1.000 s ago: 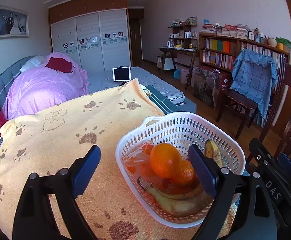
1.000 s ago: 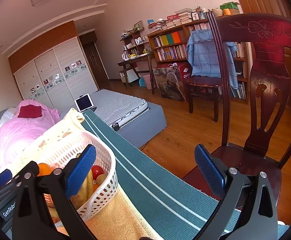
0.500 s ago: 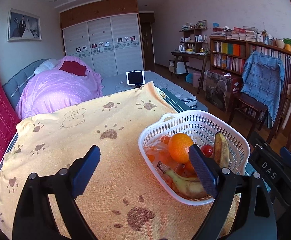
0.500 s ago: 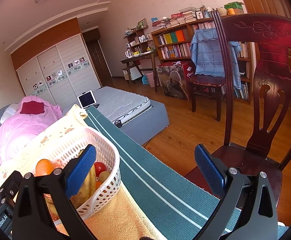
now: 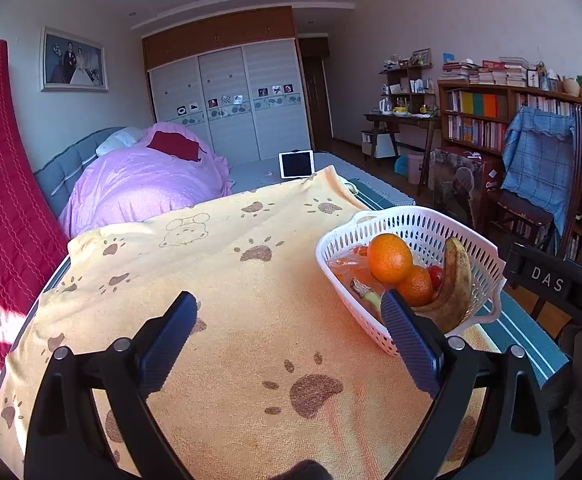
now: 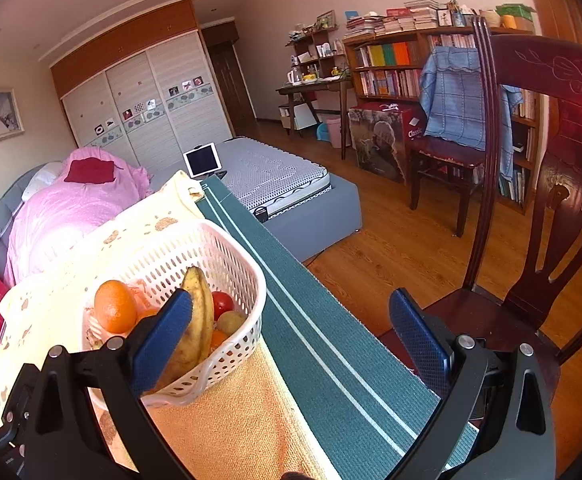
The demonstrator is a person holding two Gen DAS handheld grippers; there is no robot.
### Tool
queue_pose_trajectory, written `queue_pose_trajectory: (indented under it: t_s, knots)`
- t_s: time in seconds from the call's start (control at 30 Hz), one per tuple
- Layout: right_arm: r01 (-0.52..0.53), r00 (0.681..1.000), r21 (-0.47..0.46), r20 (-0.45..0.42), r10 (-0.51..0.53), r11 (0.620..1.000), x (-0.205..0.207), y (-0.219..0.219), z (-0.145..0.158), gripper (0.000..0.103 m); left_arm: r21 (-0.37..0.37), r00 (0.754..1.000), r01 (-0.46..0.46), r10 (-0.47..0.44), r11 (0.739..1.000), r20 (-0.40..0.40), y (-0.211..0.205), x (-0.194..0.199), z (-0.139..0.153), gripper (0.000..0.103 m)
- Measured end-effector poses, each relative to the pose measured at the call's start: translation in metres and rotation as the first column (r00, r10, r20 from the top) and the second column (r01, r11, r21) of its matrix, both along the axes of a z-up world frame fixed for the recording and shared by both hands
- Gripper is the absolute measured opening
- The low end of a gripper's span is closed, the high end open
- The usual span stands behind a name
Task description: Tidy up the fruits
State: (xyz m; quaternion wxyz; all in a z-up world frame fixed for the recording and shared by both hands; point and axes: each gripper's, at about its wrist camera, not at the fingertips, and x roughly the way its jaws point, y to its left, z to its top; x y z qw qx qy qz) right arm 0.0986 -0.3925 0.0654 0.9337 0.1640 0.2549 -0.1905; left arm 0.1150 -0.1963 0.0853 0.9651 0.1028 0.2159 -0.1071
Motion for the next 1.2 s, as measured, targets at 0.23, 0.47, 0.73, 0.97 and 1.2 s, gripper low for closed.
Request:
queue_pose_trajectory:
  t_s: [0.23,0.47,0.73,0.97,1.2]
  knots:
    - [-0.150,0.988,-0.130,-0.045,0.145,0.980,-0.016,0.028,-0.001,0.100,-0.011,1.000,-0.008,0.007,1.000,-0.008,0.010,-0.001,-0.007,0.098]
    - [-0.177,0.984,-0.170,-0.015,0.177,0.969,-0.022,0.042,-0.008,0.100,-0.008,1.000,-0.020,0.020,1.000,-0.013,0.017,-0.002,-0.012,0.098]
    - [-0.151,0.986,-0.261,0.029,0.165,0.954,-0.031,0.058,-0.005,0.100,0.012,1.000,-0.023,0.023,1.000,-0.016,0.016,-0.002,-0.017,0.098]
    - [-0.153,0.985,-0.320,0.027,0.171,0.935,-0.031,0.068,-0.005,0.100,0.025,0.998,-0.061,0.061,0.998,-0.006,0.017,0.000,-0.018,0.098]
    - [-0.145,0.987,-0.300,0.021,0.159,0.943,-0.031,0.063,-0.006,0.100,0.030,0.998,-0.060,0.060,0.998,-0.004,0.018,0.001,-0.019,0.098]
